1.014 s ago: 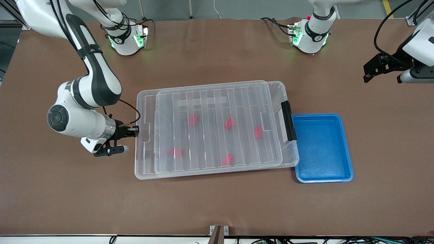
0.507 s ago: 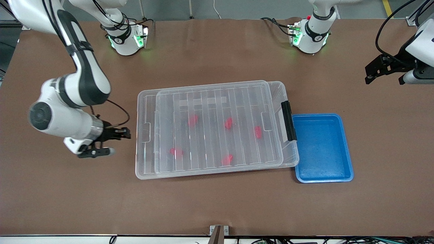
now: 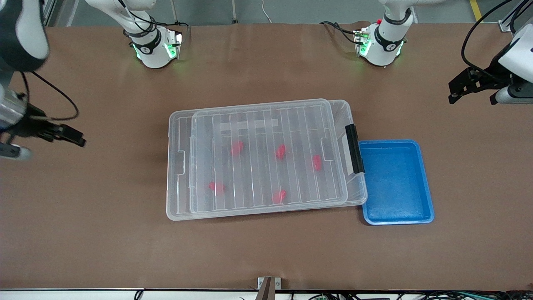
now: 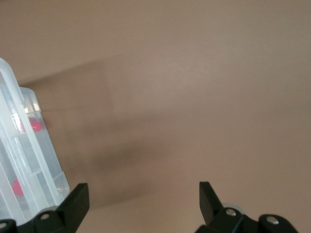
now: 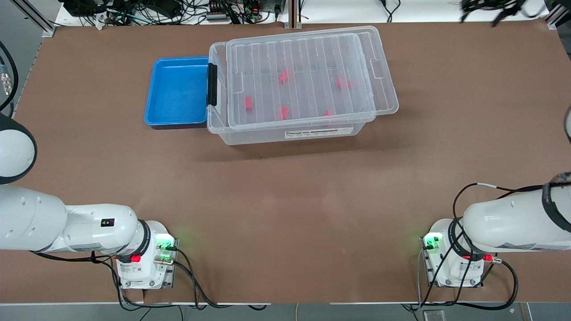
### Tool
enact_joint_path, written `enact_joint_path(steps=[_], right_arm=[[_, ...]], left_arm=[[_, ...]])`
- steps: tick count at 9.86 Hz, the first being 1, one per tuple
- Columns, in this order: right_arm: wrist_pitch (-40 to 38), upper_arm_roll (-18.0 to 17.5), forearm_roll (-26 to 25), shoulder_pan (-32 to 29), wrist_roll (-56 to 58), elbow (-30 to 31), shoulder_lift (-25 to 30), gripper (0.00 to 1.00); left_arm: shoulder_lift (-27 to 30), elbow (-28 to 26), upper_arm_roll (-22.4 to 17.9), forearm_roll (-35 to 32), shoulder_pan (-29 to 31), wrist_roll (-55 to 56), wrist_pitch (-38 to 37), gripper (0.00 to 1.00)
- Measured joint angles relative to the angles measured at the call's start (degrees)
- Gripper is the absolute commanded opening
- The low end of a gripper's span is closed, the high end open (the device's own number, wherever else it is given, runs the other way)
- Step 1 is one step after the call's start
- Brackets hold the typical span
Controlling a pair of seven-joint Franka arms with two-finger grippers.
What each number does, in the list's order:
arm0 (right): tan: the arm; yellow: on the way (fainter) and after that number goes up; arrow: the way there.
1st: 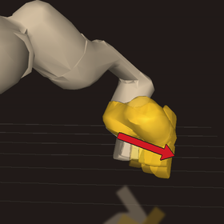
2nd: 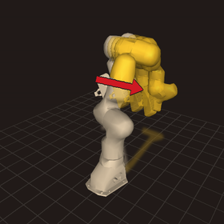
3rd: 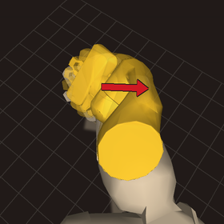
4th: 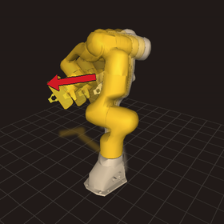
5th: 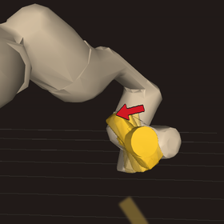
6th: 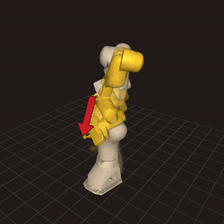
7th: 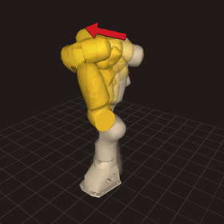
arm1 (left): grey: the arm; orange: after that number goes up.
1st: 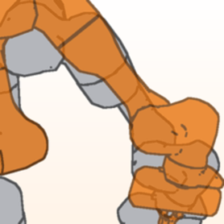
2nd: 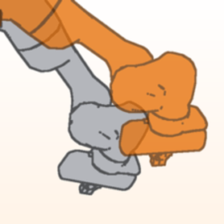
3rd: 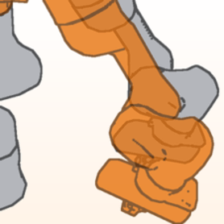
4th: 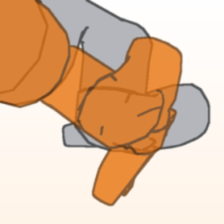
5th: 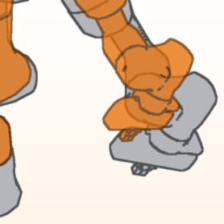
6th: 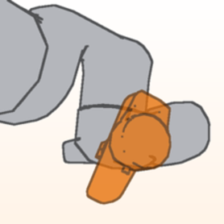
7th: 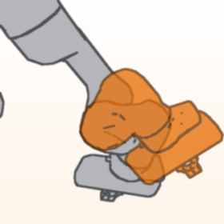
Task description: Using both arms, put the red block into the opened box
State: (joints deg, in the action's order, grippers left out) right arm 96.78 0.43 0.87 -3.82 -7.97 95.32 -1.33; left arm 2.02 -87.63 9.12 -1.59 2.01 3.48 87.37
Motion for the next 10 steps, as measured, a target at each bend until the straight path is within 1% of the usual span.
enact_joint_path(steps=[1, 2, 4, 5, 10], right_arm=[[-3.2, 1.9, 0.0, -0.2, 1.2, -0.7, 2.4, 1.0], [-6.7, 3.0, 0.0, -0.8, 2.4, -2.4, 4.0, 1.0], [-11.3, 3.4, 0.1, -2.1, 4.7, -7.1, 4.6, 1.0], [-12.6, 3.3, 0.1, -2.1, 5.0, -7.6, 4.6, 1.0], [-12.8, 3.1, 0.0, -2.0, 5.6, -7.7, 4.0, 1.0]], left_arm=[[0.0, 0.0, 0.0, 0.0, 0.0, 0.0, 0.0, 1.0], [0.0, 0.0, 0.0, 0.0, 0.0, 0.0, 0.0, 1.0], [-0.1, 0.0, 0.0, 0.0, 0.0, 0.0, 0.0, 1.0], [-0.1, 0.0, 0.0, 0.0, 0.0, 0.0, 0.0, 1.0], [-0.1, 0.0, 0.0, 0.0, -0.1, 0.0, 0.0, 1.0]])
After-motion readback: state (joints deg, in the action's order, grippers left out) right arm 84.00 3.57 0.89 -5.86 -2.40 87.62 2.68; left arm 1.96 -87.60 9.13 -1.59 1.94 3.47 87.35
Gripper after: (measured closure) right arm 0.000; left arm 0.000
